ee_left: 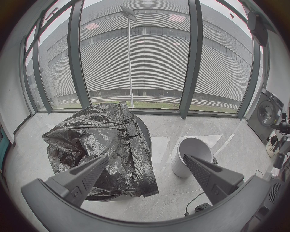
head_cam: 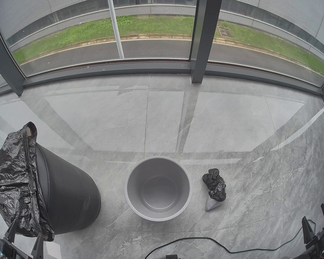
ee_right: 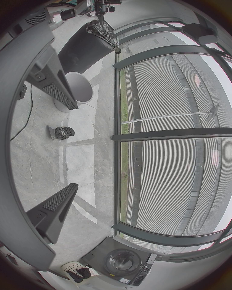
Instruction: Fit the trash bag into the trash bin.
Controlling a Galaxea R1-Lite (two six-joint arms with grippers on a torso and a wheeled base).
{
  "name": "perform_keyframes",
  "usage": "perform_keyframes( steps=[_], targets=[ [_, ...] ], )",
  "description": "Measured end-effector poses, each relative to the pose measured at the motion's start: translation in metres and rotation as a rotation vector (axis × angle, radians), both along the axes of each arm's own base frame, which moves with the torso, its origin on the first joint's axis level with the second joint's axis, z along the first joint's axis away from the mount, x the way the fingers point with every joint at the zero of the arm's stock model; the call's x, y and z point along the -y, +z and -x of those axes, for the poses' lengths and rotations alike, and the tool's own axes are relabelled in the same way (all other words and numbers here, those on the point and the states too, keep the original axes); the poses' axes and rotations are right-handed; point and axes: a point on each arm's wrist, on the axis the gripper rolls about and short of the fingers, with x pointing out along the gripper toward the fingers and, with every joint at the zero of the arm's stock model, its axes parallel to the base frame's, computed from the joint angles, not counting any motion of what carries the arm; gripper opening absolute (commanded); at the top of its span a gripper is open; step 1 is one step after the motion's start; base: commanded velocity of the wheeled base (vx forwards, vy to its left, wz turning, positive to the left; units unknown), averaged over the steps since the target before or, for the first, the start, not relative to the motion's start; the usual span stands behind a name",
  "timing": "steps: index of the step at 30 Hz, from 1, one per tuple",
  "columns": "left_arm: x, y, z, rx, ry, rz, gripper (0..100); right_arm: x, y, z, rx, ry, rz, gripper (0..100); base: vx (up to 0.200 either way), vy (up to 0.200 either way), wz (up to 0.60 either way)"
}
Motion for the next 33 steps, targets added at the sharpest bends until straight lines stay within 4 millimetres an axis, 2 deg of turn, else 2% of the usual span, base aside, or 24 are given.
perform_keyframes(
  steps=[11, 14, 20, 22, 24, 27, 31, 33],
  targets=[
    [0.000, -0.001, 0.000, -0.005, 0.003, 0.002, 100, 0.001, 0.002, 0.000, 0.006, -0.022, -0.036, 100, 0.000, 0.000, 0.00],
    [0.000, -0.001, 0.000, -0.005, 0.005, 0.002, 100, 0.001, 0.012, 0.003, 0.034, -0.025, -0.076, 100, 0.000, 0.000, 0.00],
    [0.000, 0.001, 0.000, 0.001, 0.019, 0.029, 100, 0.000, 0.069, 0.018, 0.140, -0.006, -0.099, 100, 0.000, 0.000, 0.00],
    [-0.001, 0.010, 0.003, 0.021, 0.022, 0.060, 100, 0.000, 0.087, 0.022, 0.174, 0.010, -0.099, 100, 0.000, 0.000, 0.00],
    [-0.001, 0.022, 0.005, 0.036, 0.021, 0.079, 100, 0.000, 0.095, 0.022, 0.180, 0.022, -0.101, 100, 0.000, 0.000, 0.00],
    [-0.001, 0.050, 0.011, 0.078, 0.017, 0.098, 100, 0.000, 0.107, 0.017, 0.192, 0.041, -0.113, 100, 0.000, 0.000, 0.00],
    [-0.002, 0.088, 0.011, 0.121, 0.018, 0.113, 100, -0.001, 0.127, 0.001, 0.214, 0.063, -0.132, 100, 0.000, 0.000, 0.00],
    [-0.002, 0.108, 0.000, 0.129, 0.038, 0.116, 100, -0.001, 0.141, -0.016, 0.218, 0.076, -0.146, 100, 0.000, 0.000, 0.00]
  ],
)
